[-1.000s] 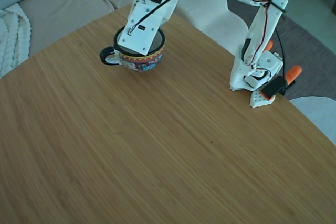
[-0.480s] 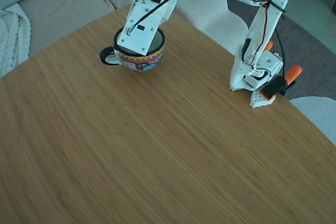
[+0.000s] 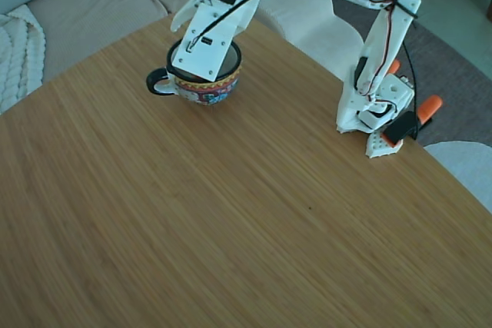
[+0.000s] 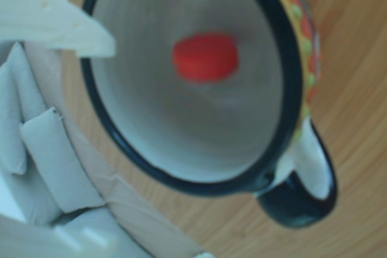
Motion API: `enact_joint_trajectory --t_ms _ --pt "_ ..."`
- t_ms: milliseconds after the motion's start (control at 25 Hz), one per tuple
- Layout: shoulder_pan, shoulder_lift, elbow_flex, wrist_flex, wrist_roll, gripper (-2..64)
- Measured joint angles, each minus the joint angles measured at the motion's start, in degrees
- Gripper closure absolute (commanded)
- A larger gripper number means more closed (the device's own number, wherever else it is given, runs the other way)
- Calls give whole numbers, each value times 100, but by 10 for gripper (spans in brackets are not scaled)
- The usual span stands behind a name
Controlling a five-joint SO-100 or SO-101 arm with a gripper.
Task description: Grasp a red cap and put it in the cup.
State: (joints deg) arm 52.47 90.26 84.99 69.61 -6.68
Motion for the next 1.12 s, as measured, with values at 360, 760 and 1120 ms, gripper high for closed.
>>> enact_joint_trajectory --t_ms 360,760,1120 --pt "-18 0 0 0 0 253" --pt "-1125 1055 0 281 9 254" --pt "-2514 2057 0 1002 193 254"
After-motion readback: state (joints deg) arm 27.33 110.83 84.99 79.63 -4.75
